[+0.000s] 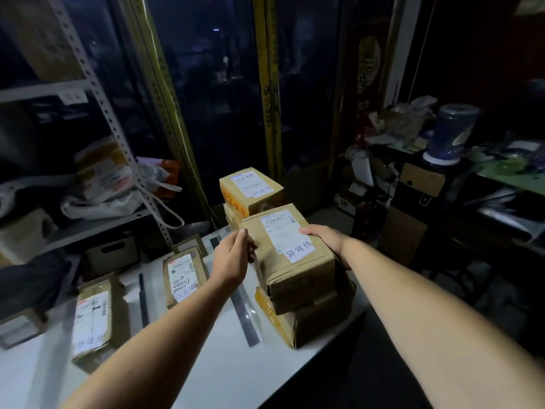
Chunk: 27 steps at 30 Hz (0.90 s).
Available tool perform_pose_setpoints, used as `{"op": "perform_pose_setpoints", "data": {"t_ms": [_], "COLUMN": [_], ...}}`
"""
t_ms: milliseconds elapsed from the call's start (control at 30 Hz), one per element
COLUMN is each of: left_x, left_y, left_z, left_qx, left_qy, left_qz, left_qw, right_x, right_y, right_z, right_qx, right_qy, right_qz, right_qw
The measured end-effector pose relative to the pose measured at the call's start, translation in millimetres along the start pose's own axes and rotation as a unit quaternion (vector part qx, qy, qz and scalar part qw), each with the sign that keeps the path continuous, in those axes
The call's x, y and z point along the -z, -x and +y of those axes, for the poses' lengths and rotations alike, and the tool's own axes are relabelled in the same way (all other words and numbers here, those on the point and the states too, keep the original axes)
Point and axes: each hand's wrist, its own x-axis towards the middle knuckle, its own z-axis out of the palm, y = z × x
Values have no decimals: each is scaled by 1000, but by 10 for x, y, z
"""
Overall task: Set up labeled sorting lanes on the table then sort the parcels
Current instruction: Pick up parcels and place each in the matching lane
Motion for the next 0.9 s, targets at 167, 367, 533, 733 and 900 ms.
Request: {"op": "perform_pose_setpoints", "data": {"t_ms": [167, 367, 533, 733, 900], "left_x": [-87, -131, -39, 480, 1339], "left_y": [-32, -115, -198, -157, 121], "left_z": [0, 17, 102, 70, -54], "left_qx": [-15, -32, -36, -10, 25], "left_qy": [14, -3, -22, -65, -56], "left_qz": [-5, 13, 34, 104, 189], "left_qw": [1000, 999, 999, 992, 980], "right_x": [54, 43, -135, -1057, -2297], "right_y": [127, 186, 292, 273, 133], "right_z": [-43, -95, -469, -894, -977], "right_qx": [37, 115, 262, 327, 336], "right_qy": [21, 36, 138, 184, 202], "right_qz": [93, 161, 251, 160, 48], "right_qw": [995, 980, 921, 913, 919]}}
